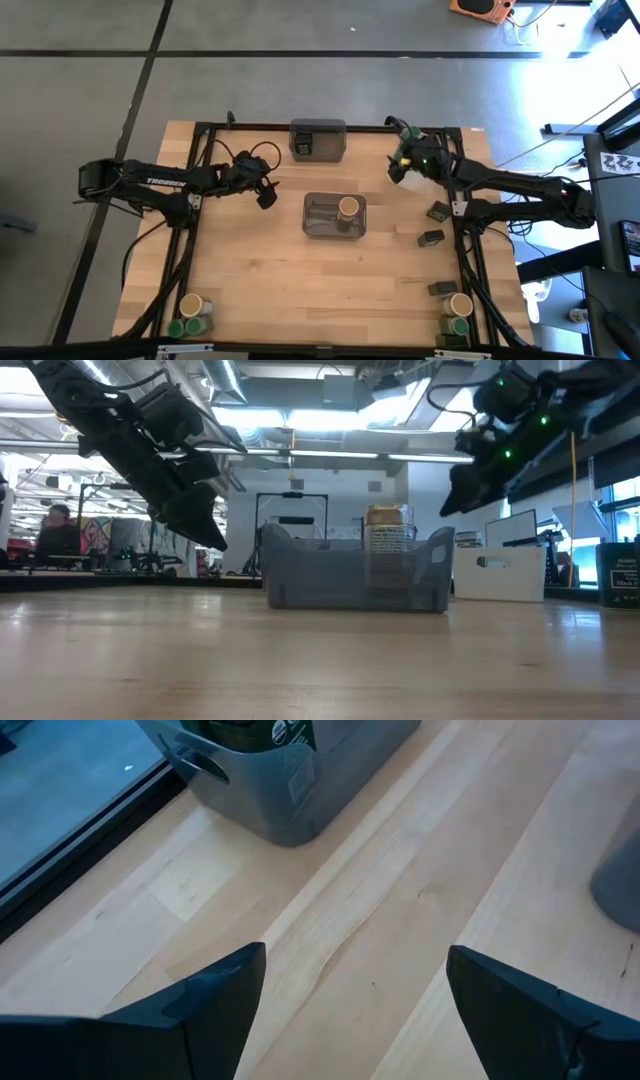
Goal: Sort spices by type
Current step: Put the black seasoning can into the top black bin
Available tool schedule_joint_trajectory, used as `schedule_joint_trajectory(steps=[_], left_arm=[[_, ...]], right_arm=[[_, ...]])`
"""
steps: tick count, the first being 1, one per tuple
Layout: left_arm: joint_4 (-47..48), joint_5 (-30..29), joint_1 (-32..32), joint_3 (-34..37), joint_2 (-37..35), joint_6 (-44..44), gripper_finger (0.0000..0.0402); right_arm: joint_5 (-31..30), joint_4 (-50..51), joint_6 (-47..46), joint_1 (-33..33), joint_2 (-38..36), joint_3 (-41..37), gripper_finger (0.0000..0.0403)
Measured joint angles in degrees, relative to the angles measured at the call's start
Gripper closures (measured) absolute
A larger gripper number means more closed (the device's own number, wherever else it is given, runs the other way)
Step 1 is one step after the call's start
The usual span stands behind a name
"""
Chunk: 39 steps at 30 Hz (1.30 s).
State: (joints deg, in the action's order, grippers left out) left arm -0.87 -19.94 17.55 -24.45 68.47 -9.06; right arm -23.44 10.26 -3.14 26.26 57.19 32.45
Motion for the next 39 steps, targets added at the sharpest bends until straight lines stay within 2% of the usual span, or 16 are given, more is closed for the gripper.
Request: schedule_joint_trajectory(steps=[3,10,14,17,22,25,28,31,34,39], left_arm=[[-0.33,0.00,0.00,0.00,0.00,-0.05,0.0092],[-1.59,0.04,-0.01,0.00,0.00,2.24,0.0092],[-2.05,2.61,-0.52,0.00,0.00,3.13,0.0092],[-4.27,5.51,-2.00,0.00,0.00,3.94,0.0092],[-6.80,5.91,-3.98,0.00,0.00,5.42,0.0092],[-7.20,5.90,-4.41,0.00,0.00,5.61,0.0092],[-7.78,5.90,-4.52,0.00,-0.02,5.61,0.0092],[-7.80,5.90,-4.52,0.00,-0.02,5.57,0.0092],[-7.82,5.88,-4.52,0.00,-0.02,5.55,0.0092],[-7.83,5.86,-4.52,0.00,-0.02,5.34,0.0092]], right_arm=[[7.74,0.57,0.03,-0.02,0.00,2.23,0.0024],[30.18,-2.33,-0.41,-0.04,0.00,2.95,0.0024],[37.20,-3.35,-1.46,-1.01,0.00,2.89,0.0024],[38.00,-3.15,-1.12,-3.75,0.00,2.88,0.0024],[37.67,2.12,-0.93,-10.00,0.00,5.38,0.0024],[34.12,8.93,-0.16,-14.74,0.00,8.22,0.0024],[27.44,17.43,0.55,-19.16,0.00,11.39,0.0024],[23.76,22.17,0.53,-21.74,-0.03,12.71,0.0024],[23.65,19.10,-0.97,-22.67,-0.02,13.03,0.0024],[29.44,17.46,-5.52,-22.67,-0.04,13.04,0.0024]])
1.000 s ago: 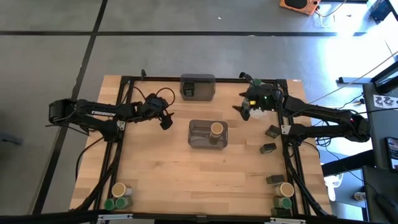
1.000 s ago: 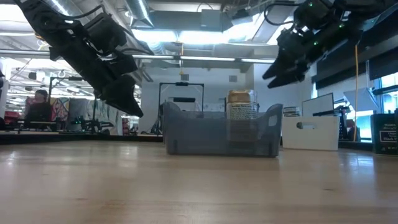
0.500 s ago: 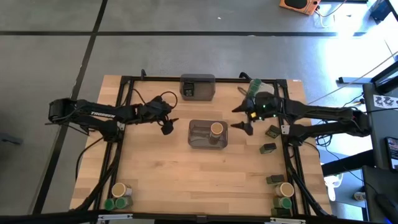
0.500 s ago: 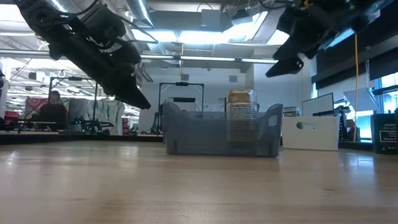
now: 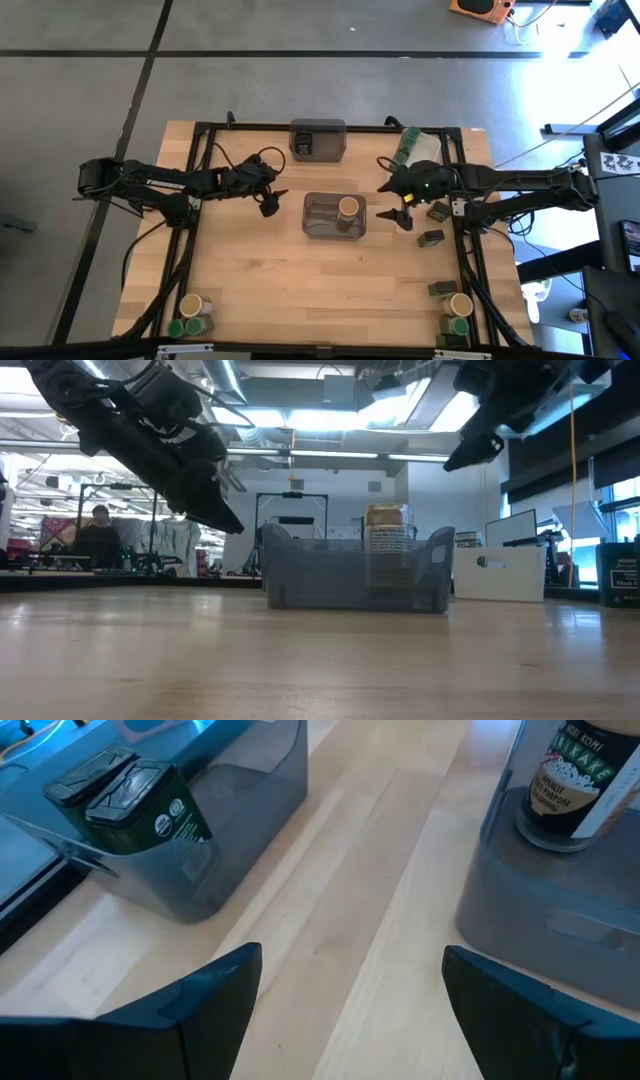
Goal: Sort spices by type
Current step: Put the black seasoning can into the top black bin
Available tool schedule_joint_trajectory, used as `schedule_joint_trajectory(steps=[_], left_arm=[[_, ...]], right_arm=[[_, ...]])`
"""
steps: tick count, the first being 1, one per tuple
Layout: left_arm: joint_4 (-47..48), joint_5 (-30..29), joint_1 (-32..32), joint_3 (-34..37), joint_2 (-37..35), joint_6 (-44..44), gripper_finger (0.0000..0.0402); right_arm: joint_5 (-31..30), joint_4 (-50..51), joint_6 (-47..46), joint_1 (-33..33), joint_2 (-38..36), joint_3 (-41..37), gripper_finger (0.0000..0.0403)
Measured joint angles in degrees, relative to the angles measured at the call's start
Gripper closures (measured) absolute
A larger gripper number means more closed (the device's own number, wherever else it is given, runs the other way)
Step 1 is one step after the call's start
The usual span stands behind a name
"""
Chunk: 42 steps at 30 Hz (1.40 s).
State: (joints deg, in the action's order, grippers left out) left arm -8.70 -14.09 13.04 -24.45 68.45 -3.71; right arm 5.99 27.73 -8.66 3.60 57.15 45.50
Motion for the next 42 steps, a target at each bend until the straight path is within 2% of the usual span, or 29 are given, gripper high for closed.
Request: schedule_joint_trajectory(steps=[5,12,16,29,42], left_arm=[[-0.81,-0.04,0.07,0.00,0.00,1.44,0.0092],[-0.95,-0.09,0.07,0.00,0.00,2.53,0.0092],[-0.96,-0.09,0.07,0.00,0.00,2.61,0.0092],[-0.53,-0.09,0.07,0.00,0.00,2.52,0.0092],[2.67,-0.07,0.07,0.00,0.00,1.49,0.0091]], right_arm=[[2.59,13.23,-5.25,-0.68,0.04,1.50,0.0024],[-0.99,30.79,-13.48,-3.04,0.08,1.57,0.0024],[-2.00,36.87,-15.72,-4.11,0.41,1.57,0.0024],[0.22,44.63,-24.22,-12.53,0.37,1.57,0.0024],[-2.95,42.89,-25.56,-21.93,4.81,-1.07,0.0024]])
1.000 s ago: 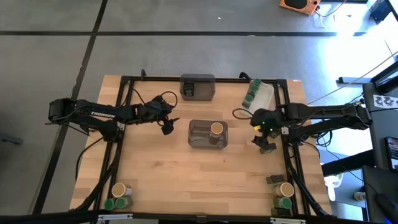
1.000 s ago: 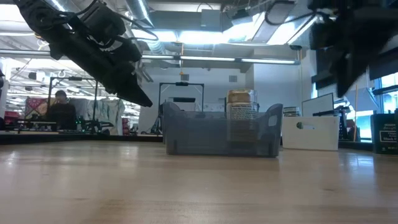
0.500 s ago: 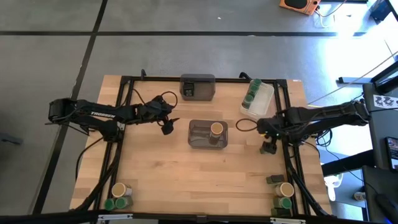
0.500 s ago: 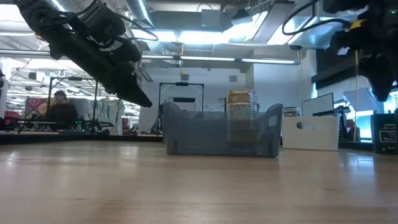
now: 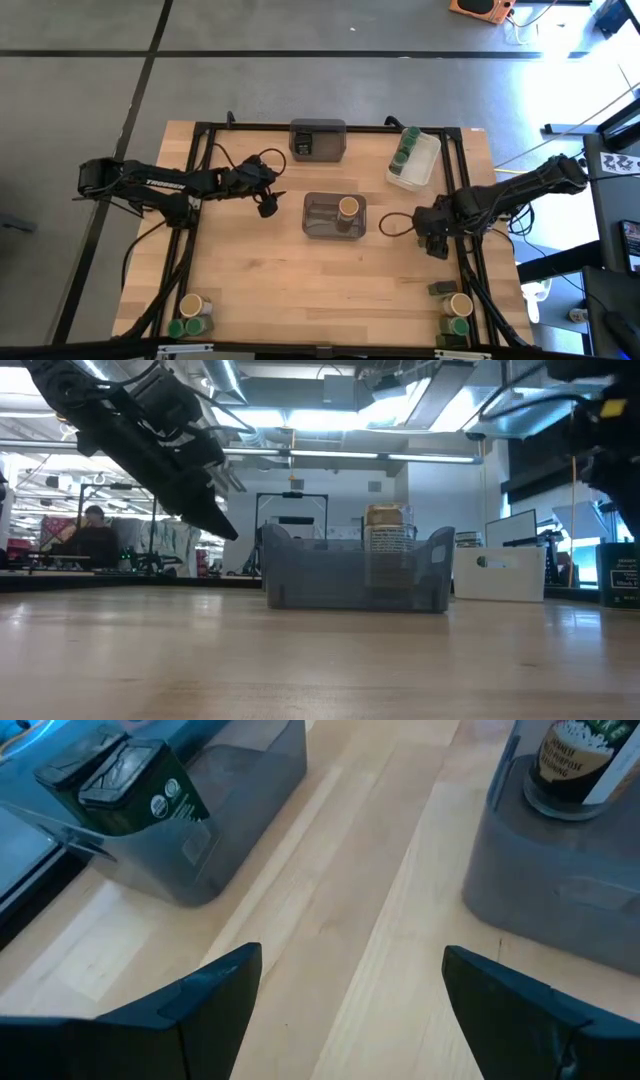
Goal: Sort spices by type
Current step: Put the black seasoning can into the top black bin
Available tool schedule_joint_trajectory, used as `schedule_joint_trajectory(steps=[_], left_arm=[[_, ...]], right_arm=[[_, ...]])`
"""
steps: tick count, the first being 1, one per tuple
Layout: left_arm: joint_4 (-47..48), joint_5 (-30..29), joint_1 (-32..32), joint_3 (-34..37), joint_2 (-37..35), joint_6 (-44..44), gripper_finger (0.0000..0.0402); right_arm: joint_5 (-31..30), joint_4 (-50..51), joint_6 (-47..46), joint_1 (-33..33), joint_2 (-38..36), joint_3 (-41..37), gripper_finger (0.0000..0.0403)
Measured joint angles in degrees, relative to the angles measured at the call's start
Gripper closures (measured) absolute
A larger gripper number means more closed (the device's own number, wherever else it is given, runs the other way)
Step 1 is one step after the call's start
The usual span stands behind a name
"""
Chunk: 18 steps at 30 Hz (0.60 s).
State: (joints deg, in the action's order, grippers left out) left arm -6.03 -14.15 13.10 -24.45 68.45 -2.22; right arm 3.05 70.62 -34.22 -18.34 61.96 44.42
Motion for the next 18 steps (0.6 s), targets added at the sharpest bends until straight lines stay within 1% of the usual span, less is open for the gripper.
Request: schedule_joint_trajectory(steps=[5,7,9,11,13,18], left_arm=[[-0.14,0.00,0.00,0.00,0.00,0.01,0.0091],[-0.17,0.00,0.00,0.00,0.00,0.00,0.0091],[-0.17,0.02,0.00,0.00,0.00,0.01,0.0091],[-0.19,0.00,0.00,0.00,0.00,0.02,0.0091],[-0.17,0.00,0.00,0.00,0.00,0.02,0.0091],[-0.20,0.00,0.00,0.00,0.00,0.02,0.0091]], right_arm=[[-0.40,-1.97,0.36,-2.46,3.31,-2.11,0.0026],[-0.50,-2.80,1.29,-3.21,4.85,-2.67,0.0036],[-0.50,-4.01,1.71,-3.85,6.39,-3.07,0.0058],[-0.50,-4.11,1.76,-3.85,8.06,-3.26,0.0091],[-0.50,-4.29,1.75,-3.82,9.58,-3.28,0.0133],[-0.48,-4.58,1.82,-3.77,11.71,-3.08,0.0255]])
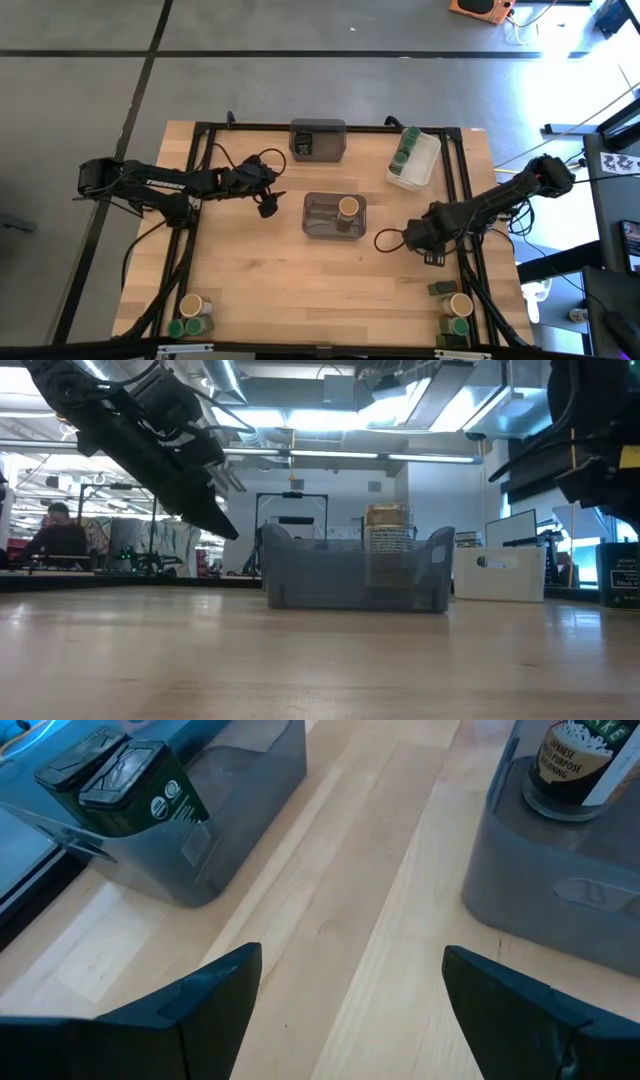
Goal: Sort spices by type
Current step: Put the black seasoning can into the top black bin
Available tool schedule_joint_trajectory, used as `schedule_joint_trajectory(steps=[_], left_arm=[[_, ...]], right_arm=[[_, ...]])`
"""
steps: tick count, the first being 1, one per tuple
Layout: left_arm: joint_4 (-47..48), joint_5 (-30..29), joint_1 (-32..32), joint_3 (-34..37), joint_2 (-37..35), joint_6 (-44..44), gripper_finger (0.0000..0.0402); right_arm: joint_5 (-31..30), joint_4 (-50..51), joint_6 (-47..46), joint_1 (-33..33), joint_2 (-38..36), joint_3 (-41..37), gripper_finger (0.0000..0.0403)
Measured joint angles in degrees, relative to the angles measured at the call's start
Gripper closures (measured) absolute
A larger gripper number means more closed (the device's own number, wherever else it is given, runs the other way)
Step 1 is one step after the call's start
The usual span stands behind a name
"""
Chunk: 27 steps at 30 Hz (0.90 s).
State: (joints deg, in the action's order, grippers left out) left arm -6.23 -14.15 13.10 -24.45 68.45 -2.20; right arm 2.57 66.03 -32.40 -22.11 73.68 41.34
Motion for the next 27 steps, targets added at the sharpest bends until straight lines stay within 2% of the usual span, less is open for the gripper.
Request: schedule_joint_trajectory(steps=[2,6,18,22,27], left_arm=[[-0.05,0.01,0.00,0.00,0.00,0.00,0.0091],[-0.44,0.00,0.00,0.00,0.00,0.01,0.0091],[-0.44,0.00,0.00,0.00,0.00,-0.37,0.0091],[-0.80,0.00,0.00,0.00,0.00,-0.37,0.0091],[-0.95,0.00,0.00,0.00,0.00,-0.37,0.0091]], right_arm=[[-0.01,0.06,1.37,0.00,0.10,1.01,0.0284],[-2.56,0.52,4.08,0.98,0.10,5.90,0.0284],[-21.48,-0.46,18.62,14.27,0.08,28.63,0.0279],[-25.38,-5.71,26.46,19.19,0.08,31.15,0.0280],[-26.12,-14.32,36.15,25.00,1.15,31.26,0.0279]])
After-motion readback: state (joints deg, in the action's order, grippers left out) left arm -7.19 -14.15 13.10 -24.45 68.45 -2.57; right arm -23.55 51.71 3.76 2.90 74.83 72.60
